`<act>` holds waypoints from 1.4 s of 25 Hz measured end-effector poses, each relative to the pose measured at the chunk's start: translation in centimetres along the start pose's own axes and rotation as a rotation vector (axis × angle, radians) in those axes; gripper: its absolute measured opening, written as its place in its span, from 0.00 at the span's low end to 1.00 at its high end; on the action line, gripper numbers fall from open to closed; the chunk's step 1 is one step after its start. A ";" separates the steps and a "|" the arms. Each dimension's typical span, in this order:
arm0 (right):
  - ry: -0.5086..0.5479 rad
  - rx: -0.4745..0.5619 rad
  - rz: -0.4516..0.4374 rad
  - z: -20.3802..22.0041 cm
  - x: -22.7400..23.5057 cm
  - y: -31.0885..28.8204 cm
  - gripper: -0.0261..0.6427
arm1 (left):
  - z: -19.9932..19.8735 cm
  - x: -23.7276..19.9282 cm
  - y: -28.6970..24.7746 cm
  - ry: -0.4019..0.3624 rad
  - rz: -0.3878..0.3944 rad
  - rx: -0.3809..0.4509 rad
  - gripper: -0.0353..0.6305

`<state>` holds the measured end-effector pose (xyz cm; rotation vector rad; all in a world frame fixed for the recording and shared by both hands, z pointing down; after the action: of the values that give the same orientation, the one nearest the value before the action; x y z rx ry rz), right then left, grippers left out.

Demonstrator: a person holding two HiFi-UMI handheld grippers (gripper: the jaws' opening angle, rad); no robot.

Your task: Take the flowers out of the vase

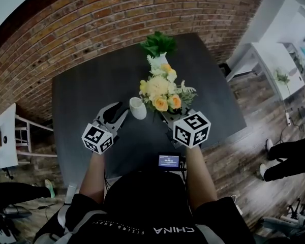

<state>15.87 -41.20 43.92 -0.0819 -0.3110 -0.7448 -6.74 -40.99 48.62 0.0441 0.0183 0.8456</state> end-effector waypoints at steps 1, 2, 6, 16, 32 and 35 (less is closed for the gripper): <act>0.000 0.000 0.000 -0.1 0.1 -0.1 0.17 | -0.1 -0.1 0.0 0.001 -0.003 0.005 0.25; 0.000 0.001 0.001 -0.2 0.3 -0.1 0.17 | -0.3 -0.2 0.0 0.002 -0.008 0.011 0.19; -0.006 0.004 0.001 -0.4 0.6 -0.3 0.17 | -0.5 -0.5 0.1 0.003 -0.026 0.026 0.08; -0.019 -0.004 -0.017 -0.2 0.5 -0.2 0.17 | -0.6 -0.3 0.7 0.005 -0.035 0.021 0.06; -0.074 -0.033 -0.071 1.5 0.3 5.4 0.17 | 0.5 7.1 3.4 0.036 -0.111 -0.027 0.06; -0.067 -0.030 -0.062 1.8 -1.2 6.6 0.17 | 0.0 7.8 4.5 0.037 -0.086 -0.016 0.06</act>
<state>19.04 -35.28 45.46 -0.1267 -0.3676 -0.8099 -4.95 -32.19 48.83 0.0130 0.0477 0.7604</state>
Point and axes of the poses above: the fingertips, and each gripper's own axes: y backward along the fingers, x to its right, z out of its underside, the point moved 7 cm from there along y, backward along the fingers, and after that the axes turned 11 degrees about x, right-handed, at the moved point
